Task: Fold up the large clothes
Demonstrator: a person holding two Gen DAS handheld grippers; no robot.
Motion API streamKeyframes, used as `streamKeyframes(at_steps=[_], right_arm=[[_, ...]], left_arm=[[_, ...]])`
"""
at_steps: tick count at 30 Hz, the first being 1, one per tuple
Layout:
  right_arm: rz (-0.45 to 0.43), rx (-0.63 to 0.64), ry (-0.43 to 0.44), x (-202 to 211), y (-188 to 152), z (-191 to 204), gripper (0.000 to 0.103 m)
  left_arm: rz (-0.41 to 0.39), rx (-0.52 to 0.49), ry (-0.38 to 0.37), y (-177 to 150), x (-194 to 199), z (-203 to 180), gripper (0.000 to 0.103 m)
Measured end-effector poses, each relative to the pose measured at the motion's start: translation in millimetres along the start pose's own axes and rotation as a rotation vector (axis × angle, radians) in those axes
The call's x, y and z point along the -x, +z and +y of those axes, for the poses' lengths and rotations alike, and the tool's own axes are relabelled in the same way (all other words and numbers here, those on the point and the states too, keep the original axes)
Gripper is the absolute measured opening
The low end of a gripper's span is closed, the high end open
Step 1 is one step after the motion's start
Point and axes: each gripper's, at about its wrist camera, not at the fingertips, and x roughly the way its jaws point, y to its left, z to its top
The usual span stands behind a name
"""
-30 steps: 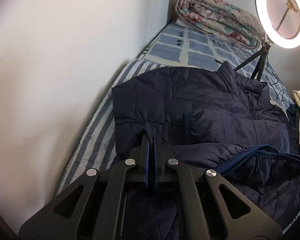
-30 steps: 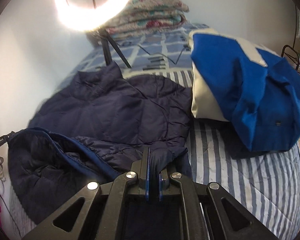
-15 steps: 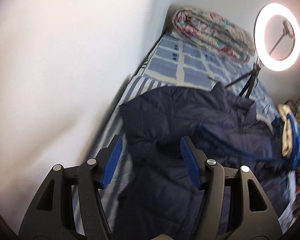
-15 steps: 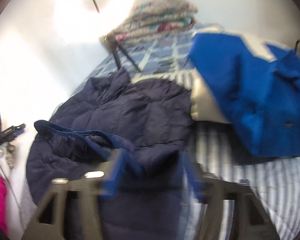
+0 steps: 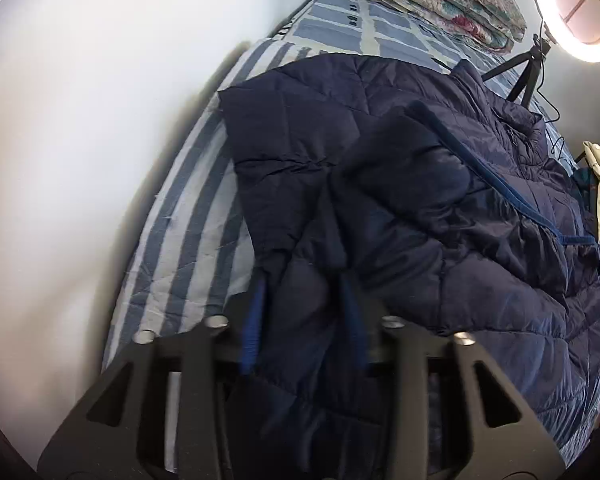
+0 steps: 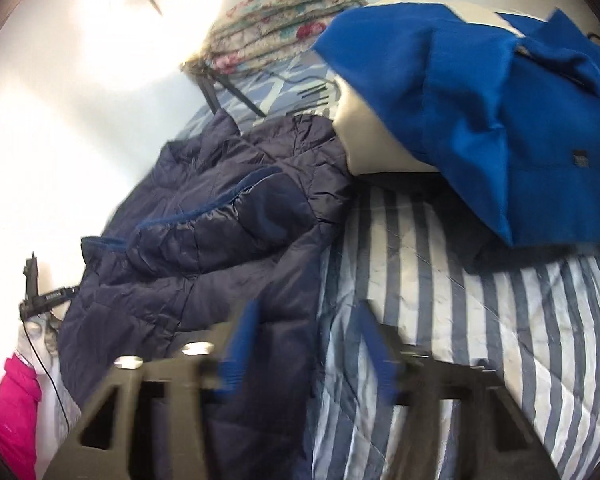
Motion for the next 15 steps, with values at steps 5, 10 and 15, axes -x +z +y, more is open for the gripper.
streamKeyframes(at_steps=[5, 10, 15], right_arm=[[-0.011, 0.111, -0.079, 5, 0, 24, 0.003], [-0.069, 0.25, -0.205, 26, -5, 52, 0.001], [-0.091, 0.348, -0.26, 34, -1, 71, 0.0]], left_arm=[[-0.057, -0.12, 0.087, -3, 8, -21, 0.007], [-0.12, -0.142, 0.101, -5, 26, -24, 0.005], [-0.112, -0.192, 0.17, -5, 25, -28, 0.02]])
